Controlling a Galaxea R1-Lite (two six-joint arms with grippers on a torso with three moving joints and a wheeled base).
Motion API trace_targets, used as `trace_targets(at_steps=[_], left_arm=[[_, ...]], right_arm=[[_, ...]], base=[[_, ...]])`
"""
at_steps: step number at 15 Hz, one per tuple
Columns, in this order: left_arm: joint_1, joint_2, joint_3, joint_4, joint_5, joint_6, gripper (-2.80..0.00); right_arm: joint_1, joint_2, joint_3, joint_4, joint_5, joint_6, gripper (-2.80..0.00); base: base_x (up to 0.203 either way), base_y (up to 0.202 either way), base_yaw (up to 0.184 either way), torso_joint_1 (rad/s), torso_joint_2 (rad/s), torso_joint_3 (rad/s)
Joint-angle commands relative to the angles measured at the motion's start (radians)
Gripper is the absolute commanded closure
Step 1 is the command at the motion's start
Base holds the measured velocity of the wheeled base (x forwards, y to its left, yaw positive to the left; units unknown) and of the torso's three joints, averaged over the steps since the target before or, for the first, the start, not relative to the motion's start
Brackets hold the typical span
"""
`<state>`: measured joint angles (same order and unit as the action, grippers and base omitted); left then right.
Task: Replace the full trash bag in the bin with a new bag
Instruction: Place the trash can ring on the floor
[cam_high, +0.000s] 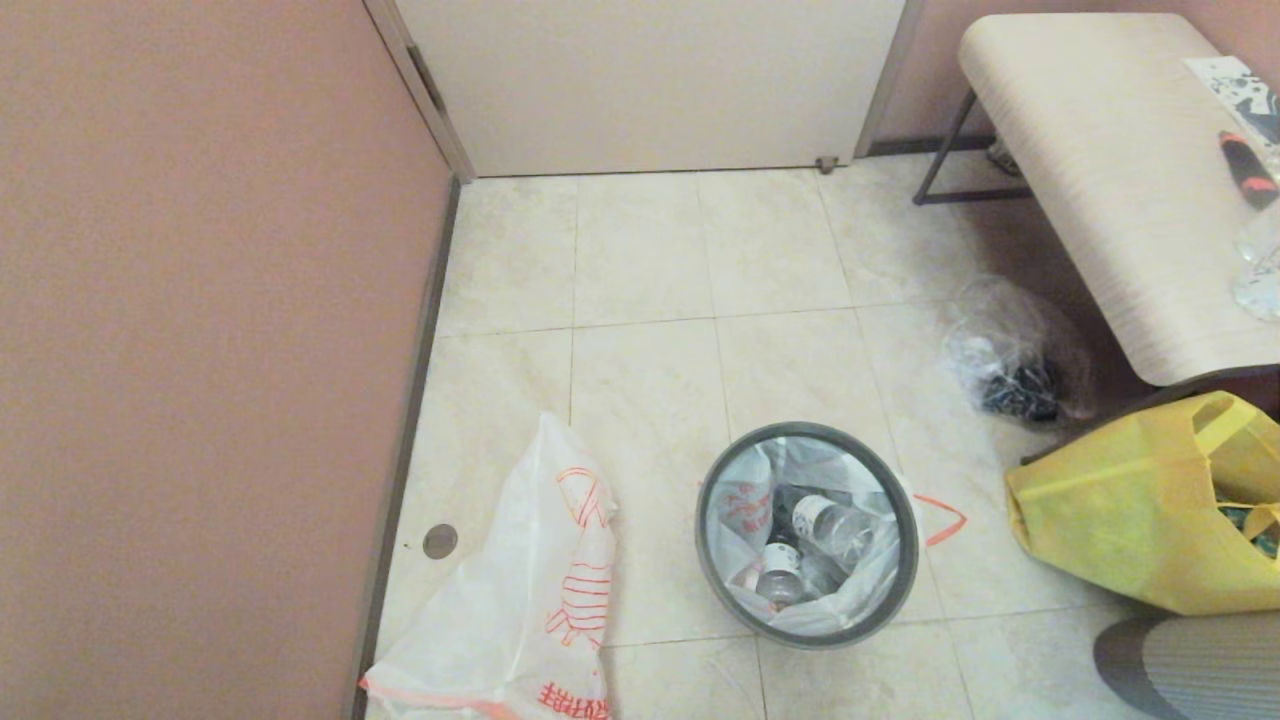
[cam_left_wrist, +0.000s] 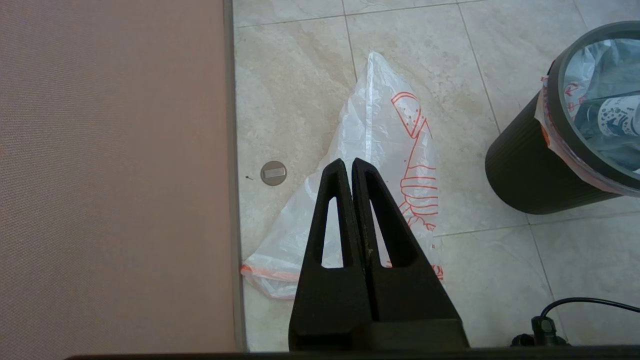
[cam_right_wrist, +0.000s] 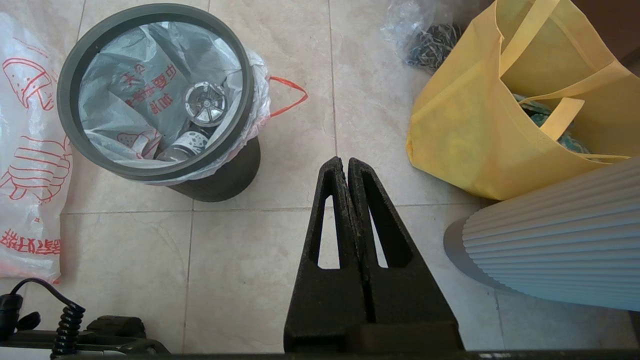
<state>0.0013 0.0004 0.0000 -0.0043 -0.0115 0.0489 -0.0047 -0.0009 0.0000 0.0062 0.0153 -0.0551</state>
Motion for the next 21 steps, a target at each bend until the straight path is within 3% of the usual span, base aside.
trace_targets(at_steps=[1,9,13,17,21], left_arm=[[0.0,0.0,0.005,0.0,0.0,0.0,0.0],[0.0,0.0,0.005,0.0,0.0,-0.001,0.0],[0.0,0.0,0.005,0.0,-0.001,0.0,0.0],[0.0,0.0,0.005,0.0,0.0,0.0,0.0],[0.0,0.0,0.005,0.0,0.0,0.0,0.0]], right_arm=[[0.0,-0.001,0.0,0.0,0.0,0.001,0.0],[0.0,-0.002,-0.002,0.005,-0.001,-0.003,0.0],[-0.001,0.028,-0.09,0.028,-0.001,-0.047,0.0],[0.0,0.249,-0.242,0.045,0.004,-0.076,0.0],[0.001,0.623,-0.436,0.041,0.003,-0.102,0.0]], base=[[0.0,0.0,0.0,0.0,0.0,0.0],[0.0,0.0,0.0,0.0,0.0,0.0],[0.0,0.0,0.0,0.0,0.0,0.0],[0.0,0.0,0.0,0.0,0.0,0.0],[0.0,0.0,0.0,0.0,0.0,0.0]])
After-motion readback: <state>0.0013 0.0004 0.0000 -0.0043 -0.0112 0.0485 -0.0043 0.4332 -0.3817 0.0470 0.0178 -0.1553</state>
